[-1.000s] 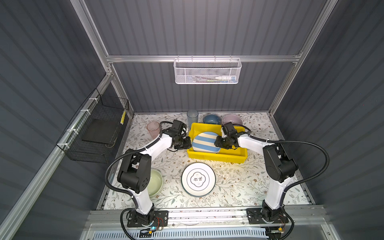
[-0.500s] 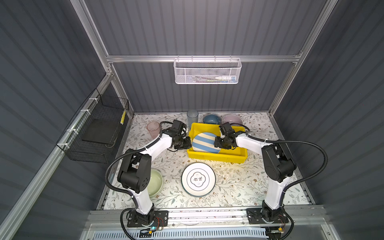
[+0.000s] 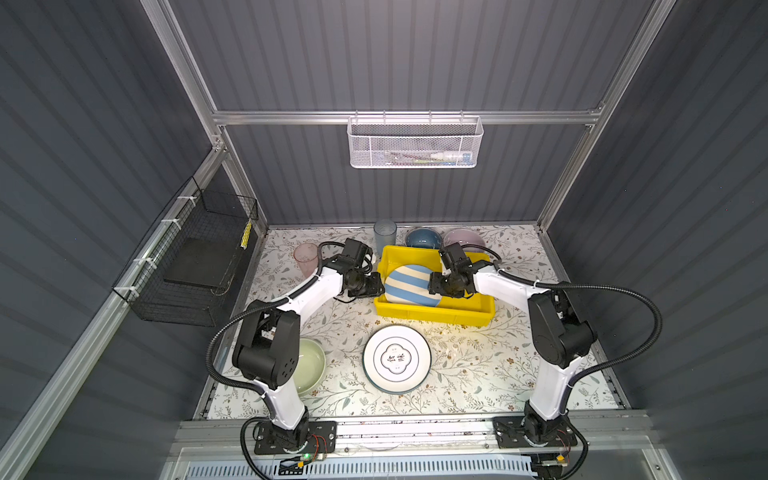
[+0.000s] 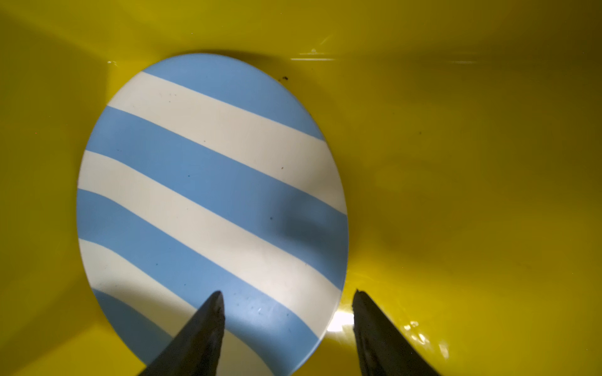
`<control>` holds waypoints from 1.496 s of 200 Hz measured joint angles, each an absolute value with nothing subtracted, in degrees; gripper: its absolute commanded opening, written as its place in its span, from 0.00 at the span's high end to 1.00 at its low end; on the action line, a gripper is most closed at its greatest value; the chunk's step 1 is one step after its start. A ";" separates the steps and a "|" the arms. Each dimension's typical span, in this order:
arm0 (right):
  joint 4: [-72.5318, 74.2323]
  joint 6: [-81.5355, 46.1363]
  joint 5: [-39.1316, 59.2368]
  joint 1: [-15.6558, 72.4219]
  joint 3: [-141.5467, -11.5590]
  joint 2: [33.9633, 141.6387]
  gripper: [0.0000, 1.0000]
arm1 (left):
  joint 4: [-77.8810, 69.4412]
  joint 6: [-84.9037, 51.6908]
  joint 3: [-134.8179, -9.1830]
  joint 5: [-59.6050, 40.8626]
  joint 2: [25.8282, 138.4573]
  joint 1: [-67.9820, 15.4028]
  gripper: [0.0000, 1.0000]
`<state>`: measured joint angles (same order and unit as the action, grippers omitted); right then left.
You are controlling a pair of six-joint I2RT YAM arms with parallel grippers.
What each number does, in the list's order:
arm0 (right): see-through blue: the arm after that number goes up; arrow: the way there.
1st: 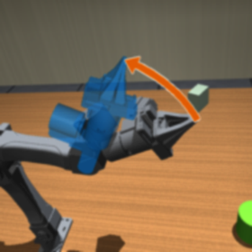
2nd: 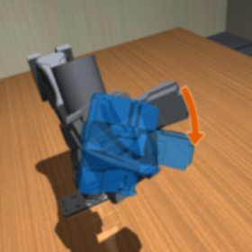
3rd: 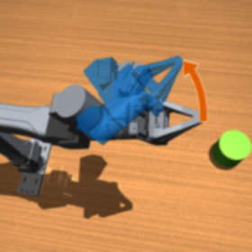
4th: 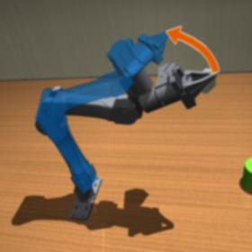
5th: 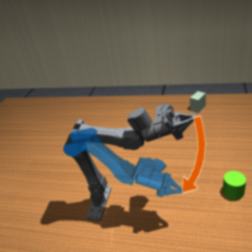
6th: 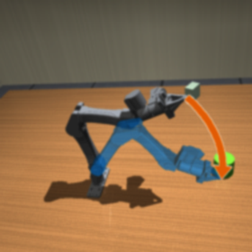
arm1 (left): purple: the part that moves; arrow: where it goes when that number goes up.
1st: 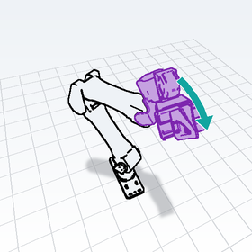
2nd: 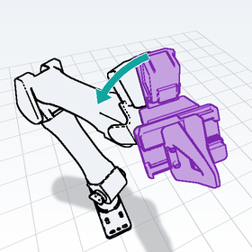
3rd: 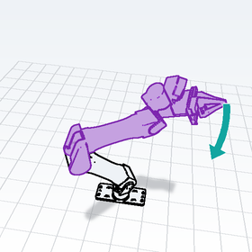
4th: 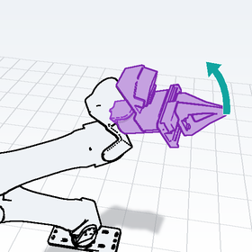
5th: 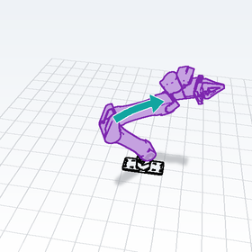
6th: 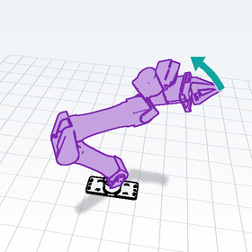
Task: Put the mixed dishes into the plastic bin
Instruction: 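Open the right gripper and withdraw both grippers toward the white plate stack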
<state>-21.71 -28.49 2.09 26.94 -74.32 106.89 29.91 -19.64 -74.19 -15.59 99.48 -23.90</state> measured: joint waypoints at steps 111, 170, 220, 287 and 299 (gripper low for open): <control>-23.18 -25.26 7.66 27.35 -62.89 80.97 0.24 | 40.18 -13.98 -68.14 -8.71 78.11 -23.90 0.30; -22.74 -28.71 12.95 28.64 -50.70 66.48 0.22 | 42.65 -13.69 -59.96 -10.24 72.64 -23.90 0.26; -22.13 -32.58 15.38 31.59 -42.35 56.90 0.25 | 42.50 -16.45 -52.27 -12.12 69.04 -23.90 0.32; -17.67 -38.63 15.86 36.05 -32.47 55.13 0.30 | 39.09 -21.67 -45.01 -16.43 68.34 -23.97 0.50; -16.23 -39.94 15.70 36.75 -30.83 54.78 0.31 | 38.11 -22.24 -44.16 -17.37 68.36 -23.97 0.52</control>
<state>-16.23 -39.94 15.70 36.75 -30.83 54.78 38.11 -22.24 -44.16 -17.37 68.36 -23.97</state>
